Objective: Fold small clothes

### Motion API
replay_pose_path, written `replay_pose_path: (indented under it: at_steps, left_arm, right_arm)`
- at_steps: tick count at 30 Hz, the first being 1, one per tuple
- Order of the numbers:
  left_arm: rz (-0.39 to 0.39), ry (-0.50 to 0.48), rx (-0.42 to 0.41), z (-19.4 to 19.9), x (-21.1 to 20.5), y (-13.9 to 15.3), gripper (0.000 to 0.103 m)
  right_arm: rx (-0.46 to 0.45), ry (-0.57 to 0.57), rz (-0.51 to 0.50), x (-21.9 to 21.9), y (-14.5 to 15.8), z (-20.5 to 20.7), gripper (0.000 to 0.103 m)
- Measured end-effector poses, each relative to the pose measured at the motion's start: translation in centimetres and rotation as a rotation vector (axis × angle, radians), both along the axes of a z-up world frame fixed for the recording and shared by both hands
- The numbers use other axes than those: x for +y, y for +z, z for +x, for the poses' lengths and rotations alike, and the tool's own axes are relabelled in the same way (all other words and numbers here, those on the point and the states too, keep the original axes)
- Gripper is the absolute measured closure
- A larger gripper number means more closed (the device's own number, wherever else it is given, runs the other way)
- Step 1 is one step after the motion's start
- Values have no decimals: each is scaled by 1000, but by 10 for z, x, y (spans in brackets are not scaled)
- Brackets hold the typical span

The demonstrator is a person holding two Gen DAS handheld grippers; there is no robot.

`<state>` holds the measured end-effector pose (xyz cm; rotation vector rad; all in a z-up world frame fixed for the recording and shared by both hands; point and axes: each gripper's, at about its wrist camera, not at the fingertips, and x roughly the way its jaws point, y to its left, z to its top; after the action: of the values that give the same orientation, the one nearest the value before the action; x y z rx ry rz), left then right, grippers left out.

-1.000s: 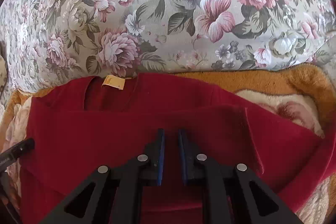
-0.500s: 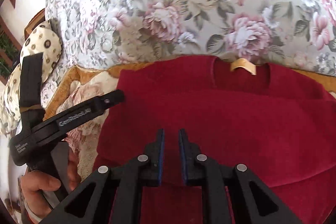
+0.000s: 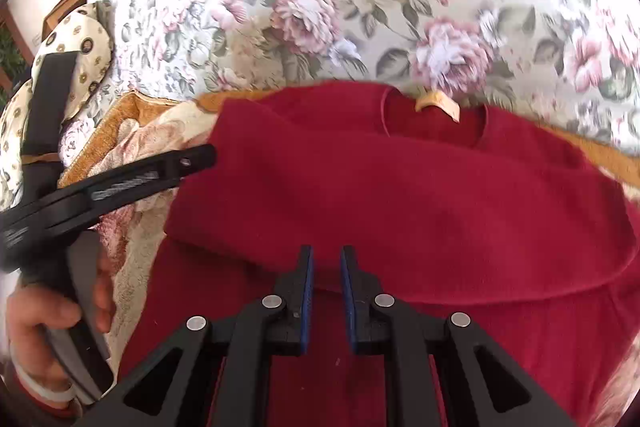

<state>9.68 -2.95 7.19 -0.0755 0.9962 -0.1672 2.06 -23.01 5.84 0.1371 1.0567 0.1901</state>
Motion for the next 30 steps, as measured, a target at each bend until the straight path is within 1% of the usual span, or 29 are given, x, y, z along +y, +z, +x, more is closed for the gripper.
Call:
replay_pose_path:
  at_steps: [2,4,5,7,9,11,14,15,17,19,21,23,25,28,30]
  left_arm:
    - [13,-6,4,-9,-3,2,26]
    - [30,-14,21,-15,-3,-2,26]
    - [44,-22,27,-19,-4,-5,26]
    - [87,-29,35,-19,-6,-13,26]
    - [83,-35,50,-17,-3,-19,26]
    - [58,-35,61,-17,3,-21,25]
    - [25,-41,79,-15,9,-23,24]
    - [21,-46,82,-14,11,-24,24]
    - [21,-55,82,-13,12,-26,24]
    - [24,-58,78,-13,11,-26,23]
    - [31,-58,76,-13,9,-25,23]
    - [30,-55,76,-13,9,-24,23]
    - [19,-48,72,-14,10,-20,24]
    - [-5,-36,41,-20,12,-8,24]
    - [-7,-38,28,-22,10,-4,24]
  right_arm:
    - [0,-3,-5,2,1,3,90]
    - [-16,-12,23,2,12,7,90]
    - [-36,-16,46,4,17,11,90]
    - [-55,-15,46,11,24,23,90]
    - [-76,7,44,21,27,38,90]
    - [-75,13,44,31,22,59,90]
    - [-37,43,56,43,10,83,90]
    - [-18,53,39,49,4,93,90]
    - [2,51,-30,60,-10,111,90]
    - [-39,37,-54,63,-12,121,90]
    - [-31,24,-61,62,-10,124,90]
    - [-17,9,-56,54,-2,116,90]
    - [-29,7,-65,40,12,96,90]
    - [-68,-30,-105,1,27,51,90]
    - [-83,-97,-137,-30,28,23,90]
